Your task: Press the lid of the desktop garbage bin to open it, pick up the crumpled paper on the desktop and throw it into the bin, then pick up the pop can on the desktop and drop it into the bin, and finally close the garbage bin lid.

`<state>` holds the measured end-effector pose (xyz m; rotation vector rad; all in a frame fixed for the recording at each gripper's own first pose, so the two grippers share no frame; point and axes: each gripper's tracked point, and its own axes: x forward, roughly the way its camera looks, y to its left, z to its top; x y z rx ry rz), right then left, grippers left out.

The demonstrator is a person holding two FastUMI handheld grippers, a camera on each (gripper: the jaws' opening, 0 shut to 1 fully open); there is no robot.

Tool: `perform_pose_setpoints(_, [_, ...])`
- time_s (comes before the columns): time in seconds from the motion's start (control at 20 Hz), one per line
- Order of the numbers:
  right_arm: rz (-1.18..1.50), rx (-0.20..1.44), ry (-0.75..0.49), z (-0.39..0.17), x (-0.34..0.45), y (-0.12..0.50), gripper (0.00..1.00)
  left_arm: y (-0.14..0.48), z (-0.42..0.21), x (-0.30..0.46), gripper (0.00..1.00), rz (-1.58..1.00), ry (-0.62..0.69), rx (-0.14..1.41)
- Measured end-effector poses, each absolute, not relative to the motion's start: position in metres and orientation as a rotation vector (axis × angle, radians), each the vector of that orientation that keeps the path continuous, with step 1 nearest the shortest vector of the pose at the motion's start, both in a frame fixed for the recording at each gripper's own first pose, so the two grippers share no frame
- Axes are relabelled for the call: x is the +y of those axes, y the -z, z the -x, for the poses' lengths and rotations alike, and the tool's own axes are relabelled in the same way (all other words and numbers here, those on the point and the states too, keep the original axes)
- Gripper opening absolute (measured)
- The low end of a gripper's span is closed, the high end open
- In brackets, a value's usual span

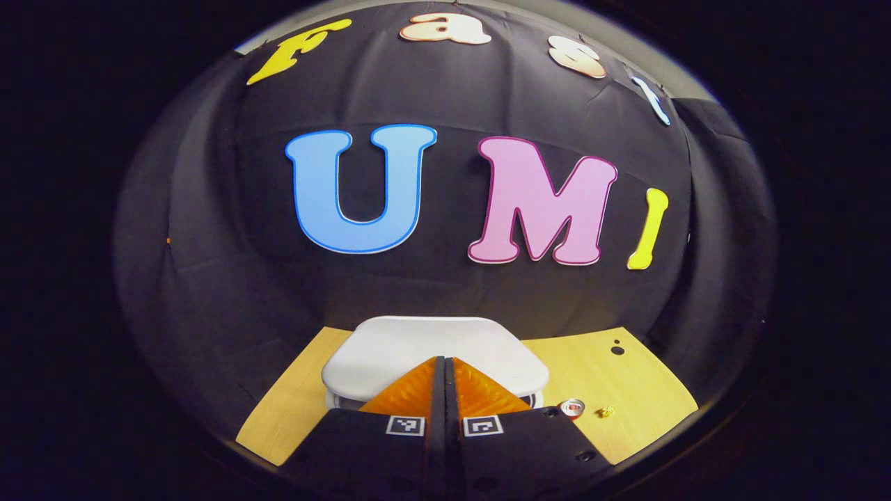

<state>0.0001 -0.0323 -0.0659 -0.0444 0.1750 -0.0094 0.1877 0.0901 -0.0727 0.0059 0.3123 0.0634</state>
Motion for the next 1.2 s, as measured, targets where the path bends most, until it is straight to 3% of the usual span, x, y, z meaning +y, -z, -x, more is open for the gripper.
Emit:
perform_pose_setpoints(0.55, [0.048, 0.166, 0.011, 0.017, -0.025, 0.055, 0.96, -0.018, -0.093, 0.021, 0.07, -0.031, 0.015, 0.073])
perform_pose_setpoints(0.6, [0.053, 0.176, 0.006, 0.019, -0.023, 0.059, 0.86, -0.019, -0.085, 0.013, 0.08, -0.044, 0.04, 0.063])
perform_pose_setpoints(0.65, [0.058, 0.186, 0.003, 0.02, -0.023, 0.063, 0.96, -0.016, -0.08, 0.006, 0.16, -0.056, 0.062, 0.058])
perform_pose_setpoints(0.75, [0.069, 0.204, 0.005, 0.022, -0.024, 0.07, 0.96, -0.014, -0.068, -0.007, 0.36, -0.051, 0.093, 0.052])
perform_pose_setpoints(0.8, [0.074, 0.212, 0.008, 0.022, -0.026, 0.073, 0.96, -0.013, -0.063, -0.015, 0.38, -0.036, 0.111, 0.054])
perform_pose_setpoints(0.85, [0.079, 0.219, 0.01, 0.02, -0.027, 0.077, 0.96, -0.007, -0.058, -0.019, 0.5, -0.021, 0.119, 0.06])
perform_pose_setpoints(0.9, [0.089, 0.236, 0.003, 0.02, -0.027, 0.084, 0.96, -0.004, -0.053, -0.02, 0.55, -0.008, 0.115, 0.06])
perform_pose_setpoints(0.95, [0.105, 0.258, -0.001, 0.02, -0.029, 0.092, 0.96, 0.001, -0.051, -0.021, 0.75, 0.001, 0.112, 0.06])
perform_pose_setpoints(1.05, [0.129, 0.305, -0.011, 0.019, -0.034, 0.109, 0.96, 0.009, -0.044, -0.022, 0.96, 0.005, 0.106, 0.072])
perform_pose_setpoints(1.2, [0.156, 0.383, -0.032, 0.008, -0.041, 0.139, 0.96, 0.018, -0.036, -0.023, 0.95, -0.019, 0.096, 0.094])
